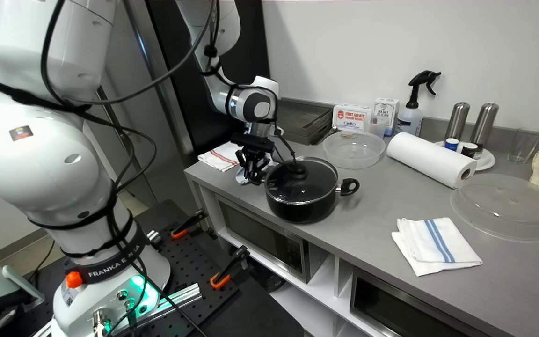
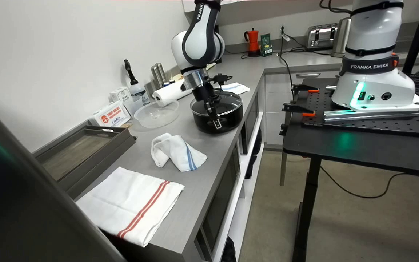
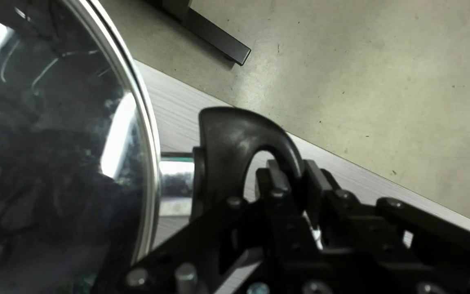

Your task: Move the pot to the right

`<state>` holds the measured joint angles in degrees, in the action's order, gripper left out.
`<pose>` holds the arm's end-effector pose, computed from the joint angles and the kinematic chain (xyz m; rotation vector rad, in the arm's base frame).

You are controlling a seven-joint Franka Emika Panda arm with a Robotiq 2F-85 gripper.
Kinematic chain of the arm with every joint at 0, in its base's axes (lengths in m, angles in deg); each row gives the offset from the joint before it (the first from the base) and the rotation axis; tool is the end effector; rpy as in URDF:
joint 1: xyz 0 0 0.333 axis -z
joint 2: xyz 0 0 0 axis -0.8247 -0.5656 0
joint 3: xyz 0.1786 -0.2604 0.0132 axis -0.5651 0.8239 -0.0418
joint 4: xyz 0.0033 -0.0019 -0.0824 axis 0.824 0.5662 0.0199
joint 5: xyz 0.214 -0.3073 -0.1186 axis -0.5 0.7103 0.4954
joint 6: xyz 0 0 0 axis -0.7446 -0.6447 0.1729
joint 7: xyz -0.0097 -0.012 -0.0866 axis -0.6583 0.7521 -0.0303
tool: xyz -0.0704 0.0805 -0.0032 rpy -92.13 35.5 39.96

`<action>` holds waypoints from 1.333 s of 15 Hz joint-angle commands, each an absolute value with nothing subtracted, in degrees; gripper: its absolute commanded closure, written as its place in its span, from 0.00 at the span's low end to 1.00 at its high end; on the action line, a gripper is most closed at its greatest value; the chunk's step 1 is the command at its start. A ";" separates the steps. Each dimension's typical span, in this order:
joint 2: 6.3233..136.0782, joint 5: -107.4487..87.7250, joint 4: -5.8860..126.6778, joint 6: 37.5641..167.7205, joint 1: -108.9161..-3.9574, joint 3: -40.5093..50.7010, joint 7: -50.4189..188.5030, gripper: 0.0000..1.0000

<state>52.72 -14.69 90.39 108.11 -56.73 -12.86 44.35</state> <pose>0.5077 0.1477 0.1037 -2.8234 -0.8189 0.4138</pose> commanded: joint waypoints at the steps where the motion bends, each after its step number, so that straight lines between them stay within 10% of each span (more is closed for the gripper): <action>1: 52.48 -13.71 88.15 106.15 -56.83 -11.23 43.90 0.96; 20: 48.87 -8.47 76.74 101.19 -54.46 -3.39 44.09 0.96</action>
<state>50.72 -10.36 80.74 103.86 -54.81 -4.62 44.35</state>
